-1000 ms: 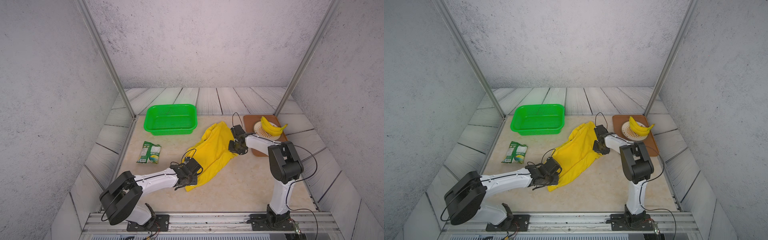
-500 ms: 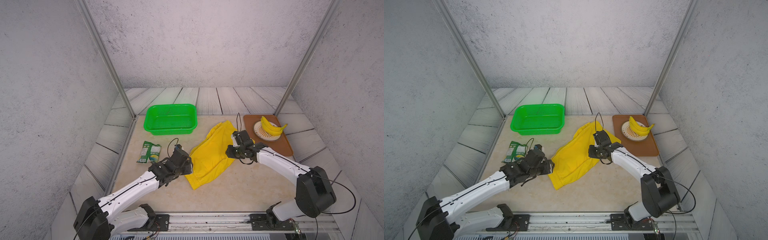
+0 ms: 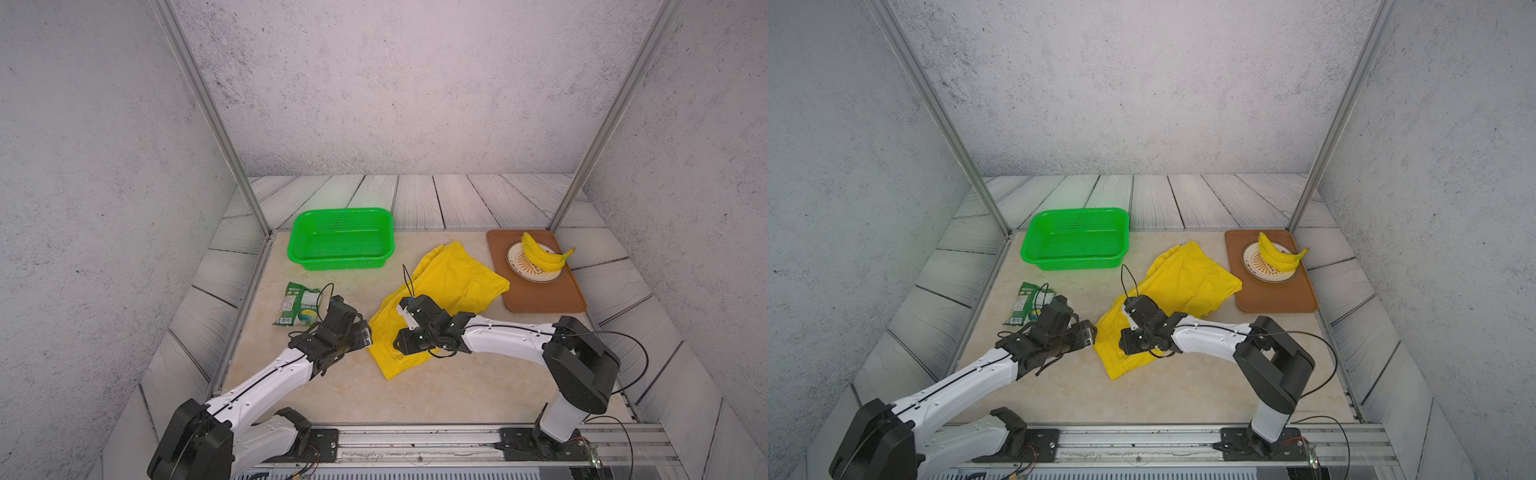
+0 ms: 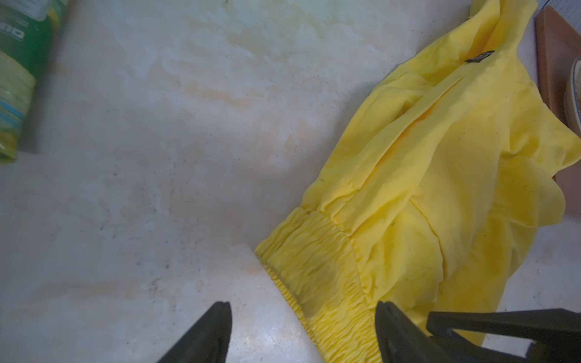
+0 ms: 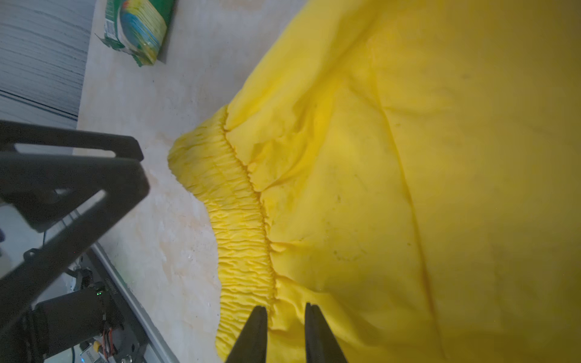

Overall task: Roll up the shorts
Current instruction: Roll the shorts at the center of the board.

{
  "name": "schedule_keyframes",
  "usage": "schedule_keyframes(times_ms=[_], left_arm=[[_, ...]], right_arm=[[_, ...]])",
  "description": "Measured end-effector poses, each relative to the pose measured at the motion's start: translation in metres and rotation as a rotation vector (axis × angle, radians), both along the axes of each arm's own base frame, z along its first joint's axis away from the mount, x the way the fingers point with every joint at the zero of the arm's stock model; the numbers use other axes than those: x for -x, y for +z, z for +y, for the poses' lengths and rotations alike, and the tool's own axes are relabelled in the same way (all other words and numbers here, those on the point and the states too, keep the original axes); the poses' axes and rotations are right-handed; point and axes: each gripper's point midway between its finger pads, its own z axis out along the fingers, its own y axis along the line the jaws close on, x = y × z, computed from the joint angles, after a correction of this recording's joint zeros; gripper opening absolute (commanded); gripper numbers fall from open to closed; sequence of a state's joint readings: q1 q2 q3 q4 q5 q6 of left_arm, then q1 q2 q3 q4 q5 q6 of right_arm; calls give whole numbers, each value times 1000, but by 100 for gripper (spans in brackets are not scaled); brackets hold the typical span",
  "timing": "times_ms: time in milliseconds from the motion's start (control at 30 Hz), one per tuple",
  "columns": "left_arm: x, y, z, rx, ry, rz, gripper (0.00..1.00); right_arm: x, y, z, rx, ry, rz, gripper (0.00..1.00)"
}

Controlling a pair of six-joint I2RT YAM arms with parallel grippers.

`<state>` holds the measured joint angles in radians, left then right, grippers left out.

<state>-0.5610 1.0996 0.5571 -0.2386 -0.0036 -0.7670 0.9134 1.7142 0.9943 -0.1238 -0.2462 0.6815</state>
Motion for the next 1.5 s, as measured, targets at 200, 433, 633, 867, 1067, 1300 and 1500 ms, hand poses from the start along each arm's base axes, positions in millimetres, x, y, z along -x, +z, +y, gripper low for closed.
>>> schedule_keyframes(times_ms=[200, 433, 633, 867, 1067, 1300, 1500], left_arm=[[0, -37, 0, -36, -1, 78, 79], [-10, -62, -8, -39, -5, 106, 71], [-21, -66, -18, 6, -1, 77, 31], [-24, -62, -22, 30, -14, 64, 0], [-11, -57, -17, 24, -22, 101, 0], [1, -56, -16, 28, -34, 139, 0], [5, -55, -20, 57, -45, 163, 0]], right_arm=[[18, -42, -23, 55, -32, 77, 23], [15, -43, -22, 12, -58, 66, 23], [13, -43, -20, -3, -63, 59, 23], [14, -36, -29, 54, -30, -20, 46], [33, -11, -43, 203, 90, -226, 65], [58, 5, -22, 352, 315, -486, 67], [80, -3, 0, 453, 488, -648, 69]])
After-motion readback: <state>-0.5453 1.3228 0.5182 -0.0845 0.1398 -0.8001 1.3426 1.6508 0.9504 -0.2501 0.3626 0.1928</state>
